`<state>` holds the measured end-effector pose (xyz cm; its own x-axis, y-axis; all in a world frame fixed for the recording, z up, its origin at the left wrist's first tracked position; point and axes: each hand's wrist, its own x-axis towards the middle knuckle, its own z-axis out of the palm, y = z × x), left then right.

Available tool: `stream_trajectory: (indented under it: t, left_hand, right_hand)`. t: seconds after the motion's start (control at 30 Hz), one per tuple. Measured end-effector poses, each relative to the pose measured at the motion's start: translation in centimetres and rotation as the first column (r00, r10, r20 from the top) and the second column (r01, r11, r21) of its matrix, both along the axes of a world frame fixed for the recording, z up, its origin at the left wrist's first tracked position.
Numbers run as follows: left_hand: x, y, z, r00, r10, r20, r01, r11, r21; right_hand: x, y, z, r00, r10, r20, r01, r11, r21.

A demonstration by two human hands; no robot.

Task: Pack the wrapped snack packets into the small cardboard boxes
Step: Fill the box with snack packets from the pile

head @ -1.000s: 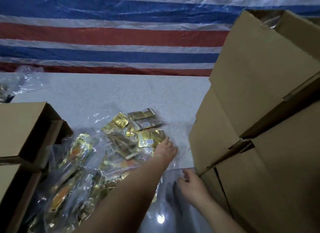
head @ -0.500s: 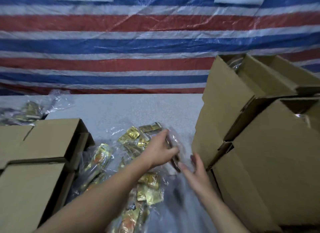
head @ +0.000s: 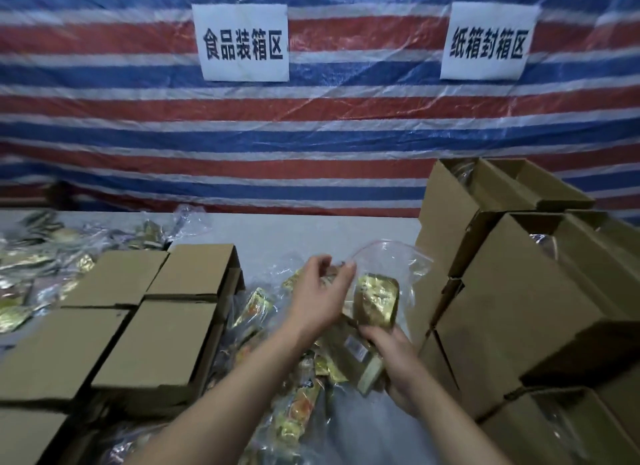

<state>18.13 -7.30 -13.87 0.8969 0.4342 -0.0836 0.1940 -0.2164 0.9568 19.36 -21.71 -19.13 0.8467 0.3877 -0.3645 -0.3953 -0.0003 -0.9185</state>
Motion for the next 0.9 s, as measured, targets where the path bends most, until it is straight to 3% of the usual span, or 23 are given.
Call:
stream_trajectory:
  t: [0.03,0.1,0.17,0.2,0.37,0.5,0.63,0.77,0.83,0.9]
  left_hand:
    - [-1.2,0.0,-0.4,0.996,0.043,-0.075,-0.045,0.999,-0.030]
    - [-3.6,-0.9,-1.3,0.965,-0.031,-0.260,-0.047,0.955,-0.292]
    - [-5.1,-1.8,-2.5,0.945,-0.182,-0.272,-0.015,0.806,-0.592]
    - [-5.5,-2.3,-2.8,0.954,-0.187,-0.234,-0.013,0.755,-0.655]
    - [-6.6,-3.6,-3.9,0.988,0.063,-0.138,-0.129,0.823,-0.553]
    - [-7.9,-3.3,-3.9,0.996,0.022,-0.083,-0.066,0.818,-0.572]
    - [-8.4,-2.8,-3.7,1.000,0.003,0.028,0.016,0.760,-0.650]
    - [-8.8,-3.3,-3.2,0.978,-0.114,0.177,0.200,0.760,-0.618]
    - [-9.3,-3.7,-3.1,0.973,-0.149,0.175,0.224,0.779,-0.585]
    - [-9.7,-3.9,-3.3,0.977,-0.171,0.125,0.210,0.854,-0.476]
  right_hand:
    - [-0.7,0.0,0.3,0.999,-0.030,-0.038,0.032,0.998,0.055]
    - [-1.9,0.1,0.7,0.995,-0.077,-0.058,0.083,0.989,0.119]
    - [-3.1,0.6,0.8,0.991,-0.115,-0.068,0.124,0.983,0.136]
    - [-3.6,0.8,0.8,0.992,-0.114,-0.058,0.121,0.984,0.130]
    - [-4.8,0.6,1.2,0.996,-0.091,0.003,0.090,0.991,0.095]
    - [-5.2,0.0,1.7,0.995,-0.087,0.049,0.084,0.995,0.054]
    - [-5.3,-1.0,2.1,0.997,-0.059,0.048,0.047,0.976,0.214]
    - [-5.8,-0.6,2.7,0.994,0.007,0.106,-0.014,0.998,0.063]
    - [-5.7,-0.7,3.0,0.990,0.064,0.126,-0.064,0.998,-0.007]
    - [-5.7,-0.6,3.4,0.983,0.125,0.137,-0.120,0.992,-0.046]
